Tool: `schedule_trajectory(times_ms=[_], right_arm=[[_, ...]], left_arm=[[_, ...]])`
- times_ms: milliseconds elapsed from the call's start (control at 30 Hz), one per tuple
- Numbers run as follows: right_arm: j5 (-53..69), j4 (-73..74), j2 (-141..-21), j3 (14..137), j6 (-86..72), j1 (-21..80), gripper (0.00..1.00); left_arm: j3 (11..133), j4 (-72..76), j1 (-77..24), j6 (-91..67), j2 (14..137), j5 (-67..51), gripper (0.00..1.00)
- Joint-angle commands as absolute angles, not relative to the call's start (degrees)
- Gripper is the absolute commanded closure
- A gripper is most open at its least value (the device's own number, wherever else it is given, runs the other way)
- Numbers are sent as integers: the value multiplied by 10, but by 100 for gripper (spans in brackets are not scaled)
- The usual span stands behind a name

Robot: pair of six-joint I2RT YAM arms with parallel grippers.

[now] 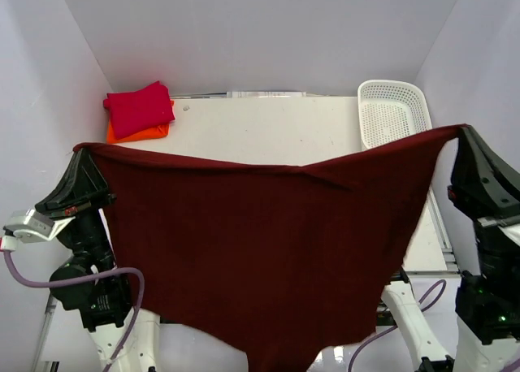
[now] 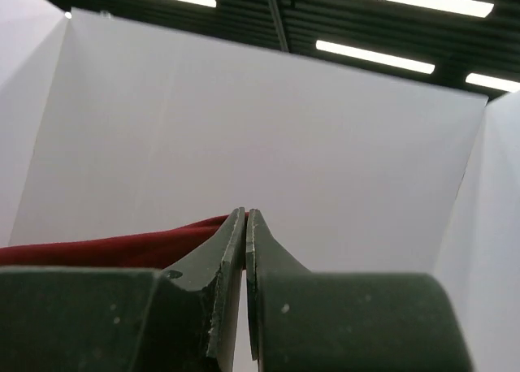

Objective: Fold and stack the t-shirts
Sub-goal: Flatten out the tshirt

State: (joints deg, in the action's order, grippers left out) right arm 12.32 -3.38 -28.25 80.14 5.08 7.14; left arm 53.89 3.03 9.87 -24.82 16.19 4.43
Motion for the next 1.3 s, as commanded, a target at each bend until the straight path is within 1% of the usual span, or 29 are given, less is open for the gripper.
schedule_trajectory(times_ms=[0, 233, 400, 567, 733, 833, 1067, 1267], right_arm=[[90, -74, -265, 773, 32, 73, 92], [93, -74, -242, 651, 4, 73, 92], [105, -102, -263, 575, -14, 73, 92], [109, -144, -312, 551, -6, 73, 92], [114, -171, -373, 569, 15, 73, 92], [119, -183, -431, 579, 17, 73, 92], [135, -216, -534, 585, 12, 73, 92], [139, -239, -645, 617, 11, 73, 92]], left_arm=[[511, 33, 98, -257, 149, 86, 100], [424, 20, 97, -286, 138, 77, 100], [344, 26, 97, -322, 133, 70, 100], [296, 42, 98, -337, 127, 90, 100], [261, 56, 97, -343, 127, 108, 100], [252, 73, 97, -342, 156, 108, 100], [258, 124, 97, -345, 283, 103, 100], [286, 182, 97, -355, 441, 83, 100]])
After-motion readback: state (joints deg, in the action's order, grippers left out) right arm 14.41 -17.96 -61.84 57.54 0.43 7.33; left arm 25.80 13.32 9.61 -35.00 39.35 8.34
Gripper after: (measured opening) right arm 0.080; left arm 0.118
